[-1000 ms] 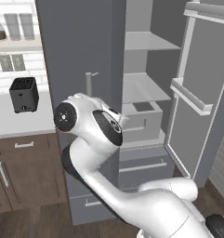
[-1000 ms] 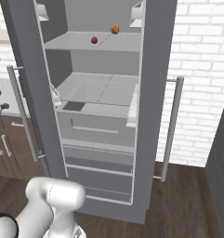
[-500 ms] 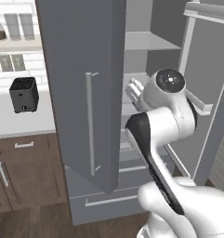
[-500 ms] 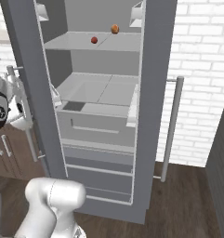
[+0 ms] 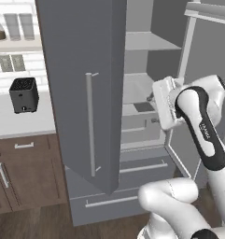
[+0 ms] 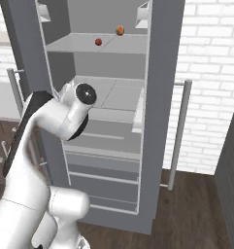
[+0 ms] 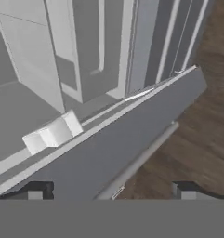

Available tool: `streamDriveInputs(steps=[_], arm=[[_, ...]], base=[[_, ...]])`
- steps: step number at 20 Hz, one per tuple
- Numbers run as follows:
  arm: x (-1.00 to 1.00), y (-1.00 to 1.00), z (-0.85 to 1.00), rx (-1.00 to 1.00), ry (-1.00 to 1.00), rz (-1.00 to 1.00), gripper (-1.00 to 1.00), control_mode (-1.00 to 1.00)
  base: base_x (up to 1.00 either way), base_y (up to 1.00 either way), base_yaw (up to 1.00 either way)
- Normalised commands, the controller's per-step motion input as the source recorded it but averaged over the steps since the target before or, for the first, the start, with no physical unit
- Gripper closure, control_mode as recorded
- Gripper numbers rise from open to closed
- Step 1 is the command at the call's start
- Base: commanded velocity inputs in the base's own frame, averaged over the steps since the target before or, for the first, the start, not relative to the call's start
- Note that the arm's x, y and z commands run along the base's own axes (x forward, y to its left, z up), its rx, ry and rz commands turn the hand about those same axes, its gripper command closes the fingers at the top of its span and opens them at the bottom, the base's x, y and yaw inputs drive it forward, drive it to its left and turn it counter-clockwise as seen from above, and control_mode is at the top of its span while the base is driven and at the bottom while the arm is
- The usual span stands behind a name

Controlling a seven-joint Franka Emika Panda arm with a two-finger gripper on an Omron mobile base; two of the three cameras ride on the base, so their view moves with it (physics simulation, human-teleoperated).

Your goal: Take the strawberry from the fridge and place it on top of the pancake, located on the dining counter.

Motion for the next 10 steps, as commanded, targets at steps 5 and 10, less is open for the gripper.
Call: streamDriveInputs(steps=[5,10], arm=[[1.0,0.4,-0.3,0.25,0.17,0.4,-1.0,-1.0],[0.85,0.52,-0.18,0.07,-0.01,0.32,-1.0,-1.0]], base=[[0.0,0.0,0.0],[0.0,0.0,0.0]])
